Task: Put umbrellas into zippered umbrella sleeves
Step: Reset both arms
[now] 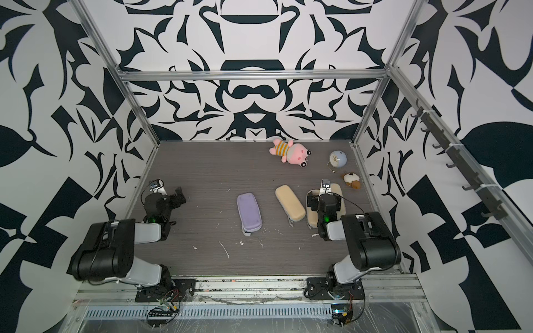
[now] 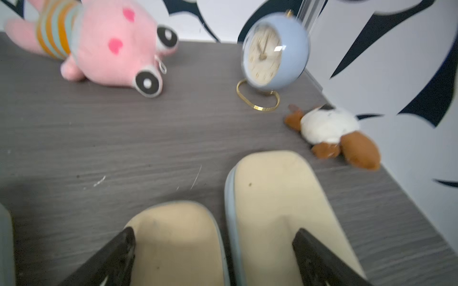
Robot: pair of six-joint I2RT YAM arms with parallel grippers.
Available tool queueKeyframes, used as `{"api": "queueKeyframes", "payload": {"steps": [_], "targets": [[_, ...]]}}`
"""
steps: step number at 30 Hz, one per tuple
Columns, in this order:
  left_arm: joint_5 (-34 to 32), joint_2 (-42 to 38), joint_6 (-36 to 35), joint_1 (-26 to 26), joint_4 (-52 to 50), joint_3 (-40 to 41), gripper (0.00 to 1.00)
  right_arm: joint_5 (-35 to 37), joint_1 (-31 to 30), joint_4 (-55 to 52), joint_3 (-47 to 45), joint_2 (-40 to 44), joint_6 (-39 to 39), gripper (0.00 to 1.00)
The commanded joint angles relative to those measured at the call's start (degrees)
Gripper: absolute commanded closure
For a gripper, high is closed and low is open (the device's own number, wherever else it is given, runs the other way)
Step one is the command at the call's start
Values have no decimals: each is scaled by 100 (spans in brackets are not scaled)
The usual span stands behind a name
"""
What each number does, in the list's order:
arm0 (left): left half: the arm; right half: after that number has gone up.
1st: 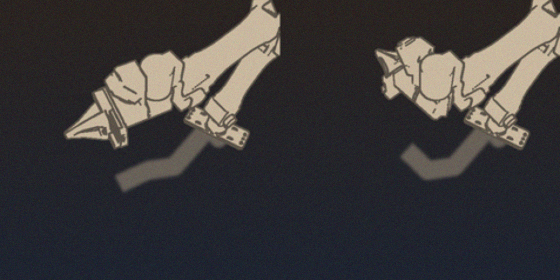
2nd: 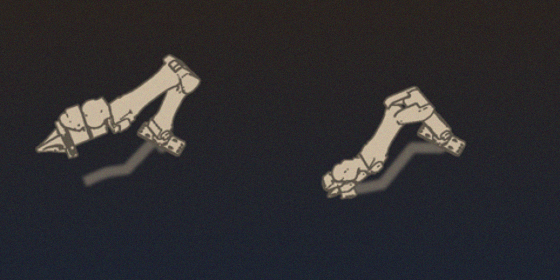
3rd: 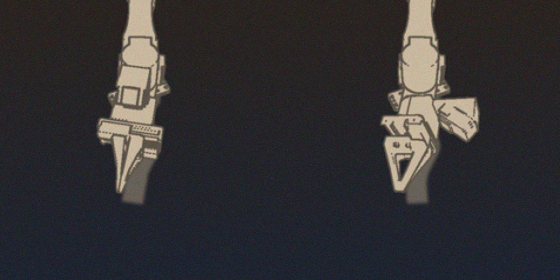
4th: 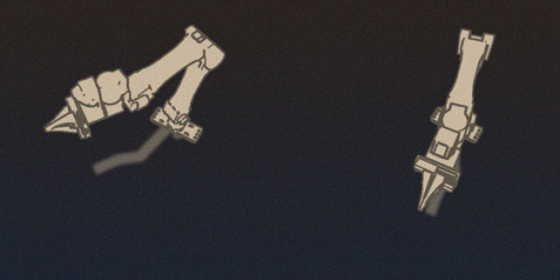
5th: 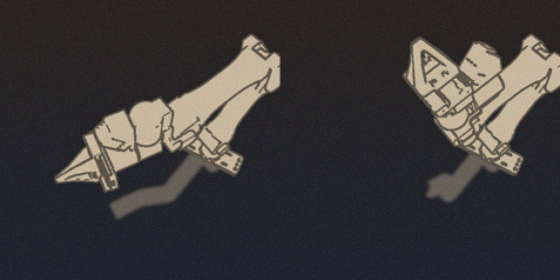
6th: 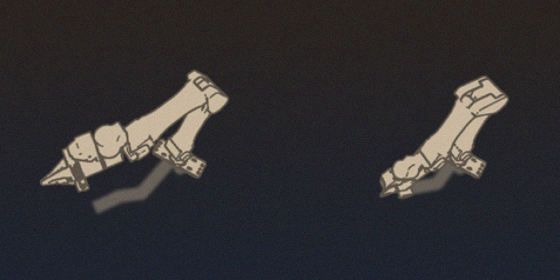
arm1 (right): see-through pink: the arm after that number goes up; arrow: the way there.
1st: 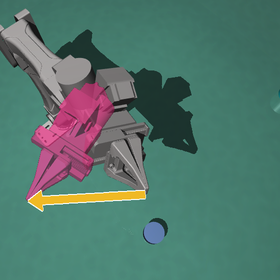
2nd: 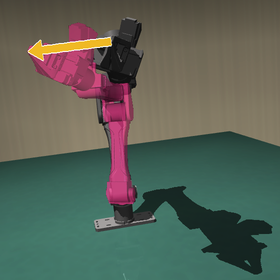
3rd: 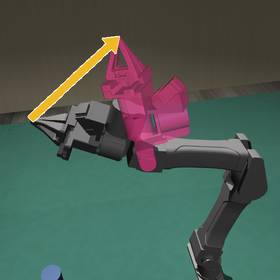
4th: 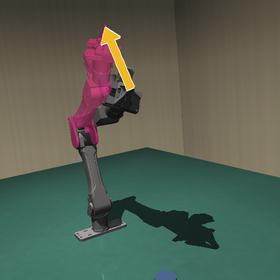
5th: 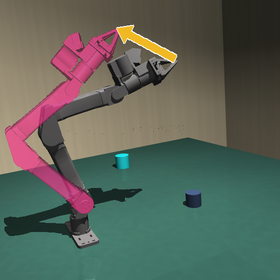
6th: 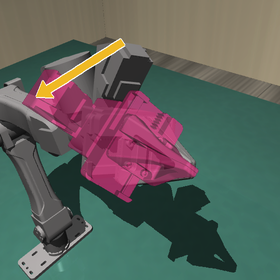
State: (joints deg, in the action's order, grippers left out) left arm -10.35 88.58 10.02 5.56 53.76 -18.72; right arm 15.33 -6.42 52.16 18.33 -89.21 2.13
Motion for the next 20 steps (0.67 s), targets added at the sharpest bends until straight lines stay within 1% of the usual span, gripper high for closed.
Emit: {"api": "queueKeyframes", "payload": {"steps": [1,3,6,8,9,12,14,15,17,19,20], "targets": [[-110,-204,82,30,-215,-108,1,347,-4,431,50,-43,-107,0],[-193,178,-35,-7,867,112,0,387,-9,41,131,85,-17,0],[-262,-182,108,-15,5,-6,1,390,-17,117,116,67,-54,0],[-328,44,72,-20,547,75,1,388,-23,129,118,54,-57,0],[-329,63,71,-20,574,84,1,391,-18,105,118,67,-55,0],[-311,-112,66,-31,117,-16,1,252,-80,175,104,46,-186,0],[-317,-48,68,-29,292,26,1,317,-209,360,76,-39,-318,0],[-312,-41,67,-31,312,26,0,338,-211,285,82,-12,-312,0],[-306,-54,85,-29,207,-3,1,108,-112,156,166,-12,-224,0],[-108,-18,-44,-44,-12,-146,1,34,-79,64,154,55,-262,0],[-124,-33,-76,-71,-46,-151,1,26,-79,93,162,31,-273,0]]}}
